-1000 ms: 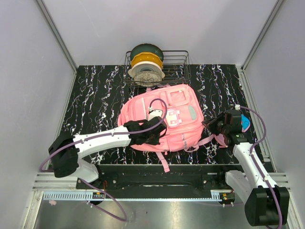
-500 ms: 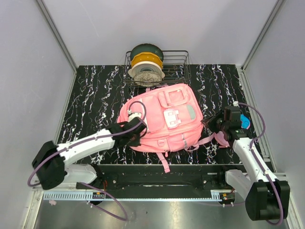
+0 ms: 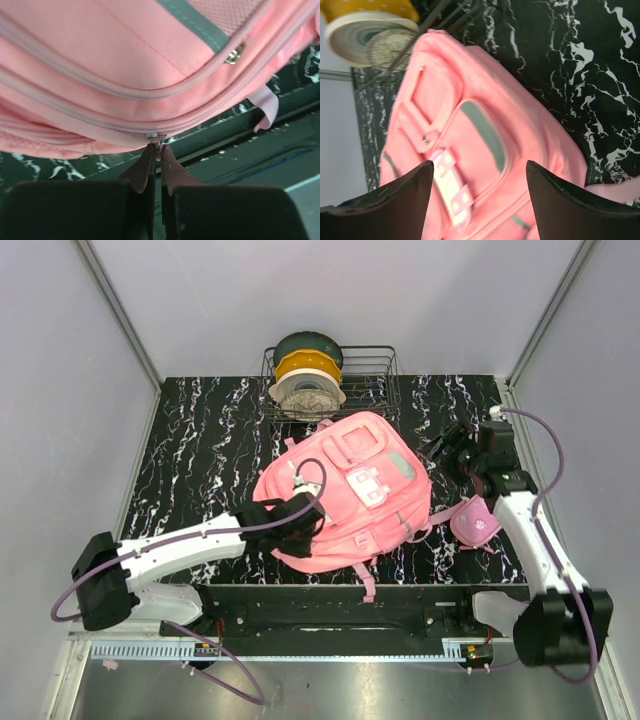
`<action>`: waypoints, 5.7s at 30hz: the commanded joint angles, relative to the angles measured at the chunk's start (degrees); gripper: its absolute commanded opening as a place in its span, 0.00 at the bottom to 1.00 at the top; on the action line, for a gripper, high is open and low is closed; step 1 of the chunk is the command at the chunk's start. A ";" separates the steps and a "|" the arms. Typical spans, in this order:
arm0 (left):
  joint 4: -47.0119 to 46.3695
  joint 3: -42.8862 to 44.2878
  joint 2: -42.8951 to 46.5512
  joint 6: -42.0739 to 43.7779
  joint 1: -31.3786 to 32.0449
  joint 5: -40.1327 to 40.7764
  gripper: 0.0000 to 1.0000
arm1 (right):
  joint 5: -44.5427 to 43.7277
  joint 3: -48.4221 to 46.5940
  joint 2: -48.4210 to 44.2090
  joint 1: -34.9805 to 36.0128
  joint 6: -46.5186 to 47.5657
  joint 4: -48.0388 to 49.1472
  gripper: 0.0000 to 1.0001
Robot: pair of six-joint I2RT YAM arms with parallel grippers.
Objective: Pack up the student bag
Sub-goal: Unzip the student bag at the center of the board.
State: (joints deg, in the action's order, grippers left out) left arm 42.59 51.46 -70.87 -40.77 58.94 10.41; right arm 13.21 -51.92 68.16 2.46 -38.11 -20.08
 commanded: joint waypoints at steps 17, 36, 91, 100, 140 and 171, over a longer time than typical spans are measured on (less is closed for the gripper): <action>-9.19 22.36 -16.31 1.40 7.33 -5.05 0.00 | 23.97 25.73 -28.36 6.15 -29.22 3.37 0.64; -10.77 21.75 -15.18 1.05 7.77 -3.30 0.00 | 17.99 26.87 -24.75 11.51 -29.31 5.84 0.59; -11.38 -1.19 6.88 12.82 -6.39 -8.49 0.24 | 5.33 10.52 -12.35 18.28 -11.73 4.34 0.00; -24.12 -4.52 12.69 13.08 0.92 -15.41 0.81 | 7.00 11.67 -11.47 18.28 -11.99 5.93 0.00; -36.25 -2.15 -2.08 16.43 0.04 -18.32 0.14 | 8.76 13.34 -13.67 18.28 -13.04 6.45 0.00; -39.51 -3.74 -5.15 13.97 -1.19 -21.75 0.38 | 9.73 13.43 -12.97 18.37 -13.48 7.33 0.00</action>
State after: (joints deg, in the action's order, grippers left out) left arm 8.82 46.35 -75.20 -26.81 57.93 -11.27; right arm 20.88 -37.28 55.88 20.67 -51.72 -20.86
